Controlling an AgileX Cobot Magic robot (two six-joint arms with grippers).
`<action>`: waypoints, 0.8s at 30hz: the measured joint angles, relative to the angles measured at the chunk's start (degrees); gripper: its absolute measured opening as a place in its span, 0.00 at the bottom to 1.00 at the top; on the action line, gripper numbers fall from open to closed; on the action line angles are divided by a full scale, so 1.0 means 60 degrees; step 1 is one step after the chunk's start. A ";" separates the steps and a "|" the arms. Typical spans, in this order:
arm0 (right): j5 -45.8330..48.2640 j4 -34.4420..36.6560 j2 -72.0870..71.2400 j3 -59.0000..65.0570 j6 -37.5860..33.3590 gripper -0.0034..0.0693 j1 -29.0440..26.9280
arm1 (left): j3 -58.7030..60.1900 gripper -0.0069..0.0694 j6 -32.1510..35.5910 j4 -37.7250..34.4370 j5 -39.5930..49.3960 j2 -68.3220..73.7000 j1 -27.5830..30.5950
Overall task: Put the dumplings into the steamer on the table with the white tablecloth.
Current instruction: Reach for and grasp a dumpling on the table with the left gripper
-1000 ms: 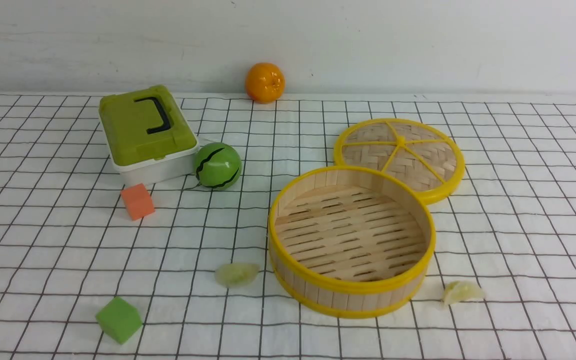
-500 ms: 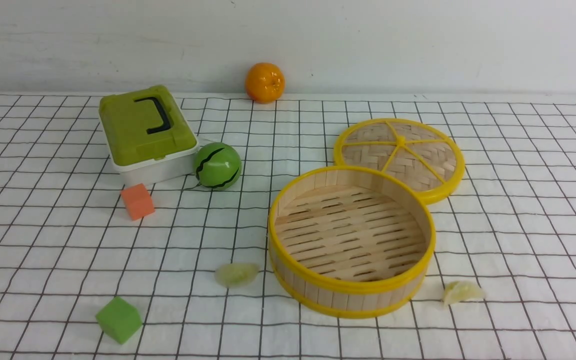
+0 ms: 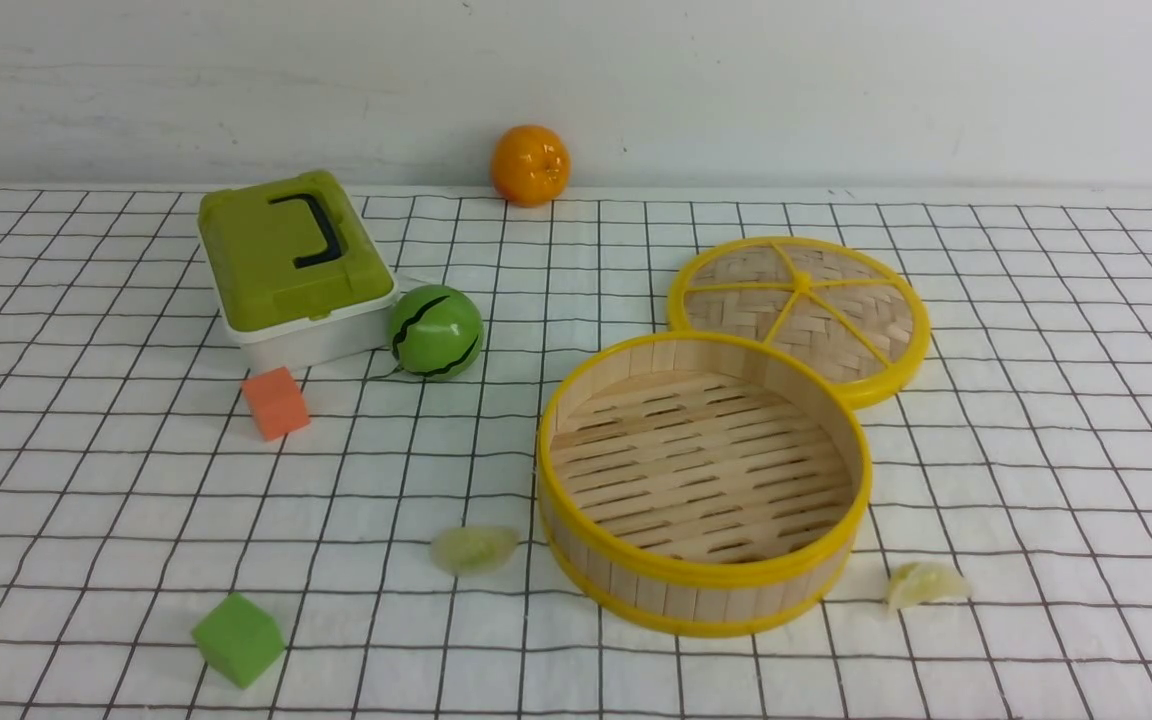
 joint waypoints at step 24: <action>0.0000 0.0079 0.0000 0.0000 0.0000 0.38 0.0000 | 0.0000 0.40 0.0000 -0.0149 -0.0038 0.0000 0.0000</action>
